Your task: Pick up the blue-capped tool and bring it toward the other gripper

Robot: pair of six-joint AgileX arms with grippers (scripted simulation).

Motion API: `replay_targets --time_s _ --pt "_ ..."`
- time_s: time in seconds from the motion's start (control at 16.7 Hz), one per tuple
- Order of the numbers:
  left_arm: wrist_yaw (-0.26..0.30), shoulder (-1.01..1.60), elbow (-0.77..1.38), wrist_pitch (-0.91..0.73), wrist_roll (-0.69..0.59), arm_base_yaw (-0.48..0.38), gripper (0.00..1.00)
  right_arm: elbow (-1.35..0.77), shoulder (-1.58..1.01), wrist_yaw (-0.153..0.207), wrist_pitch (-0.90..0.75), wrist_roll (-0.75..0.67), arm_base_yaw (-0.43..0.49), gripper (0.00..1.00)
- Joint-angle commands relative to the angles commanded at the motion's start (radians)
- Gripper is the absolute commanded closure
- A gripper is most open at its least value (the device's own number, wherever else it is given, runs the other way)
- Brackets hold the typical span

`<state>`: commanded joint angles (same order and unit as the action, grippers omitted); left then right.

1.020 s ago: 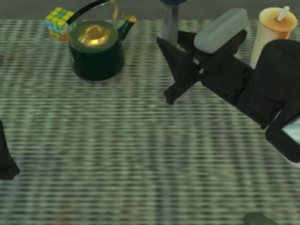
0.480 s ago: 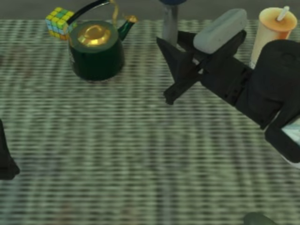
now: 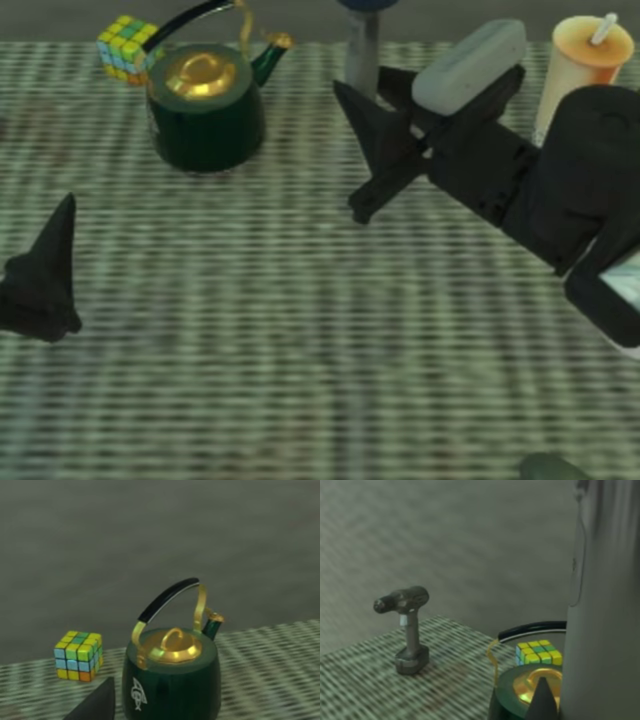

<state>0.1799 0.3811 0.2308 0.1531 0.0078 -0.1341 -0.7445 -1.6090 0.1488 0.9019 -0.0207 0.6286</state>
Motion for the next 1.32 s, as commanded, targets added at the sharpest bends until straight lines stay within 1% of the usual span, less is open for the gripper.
replay_targets --time_s 0.42,0.6,0.72,0.9,1.2,1.32 --pt "0.232 0.515 0.286 0.187 0.006 -0.174 0.0 0.0 0.0 0.0 0.0 0.0 0.0 1.0" --pt "0.308 0.679 0.383 0.252 0.009 -0.231 0.0 0.0 0.0 0.0 0.0 0.0 0.0 1.0" --pt "0.344 0.754 0.429 0.283 0.01 -0.258 0.0 0.0 0.0 0.0 0.0 0.0 0.0 1.0" --pt "0.364 0.793 0.455 0.301 0.012 -0.273 0.0 0.0 0.0 0.0 0.0 0.0 0.0 1.0" --pt "0.361 0.792 0.454 0.3 0.011 -0.27 0.0 0.0 0.0 0.0 0.0 0.0 0.0 1.0" --pt "0.346 0.83 0.487 0.312 0.011 -0.29 0.0 0.0 0.0 0.0 0.0 0.0 0.0 1.0"
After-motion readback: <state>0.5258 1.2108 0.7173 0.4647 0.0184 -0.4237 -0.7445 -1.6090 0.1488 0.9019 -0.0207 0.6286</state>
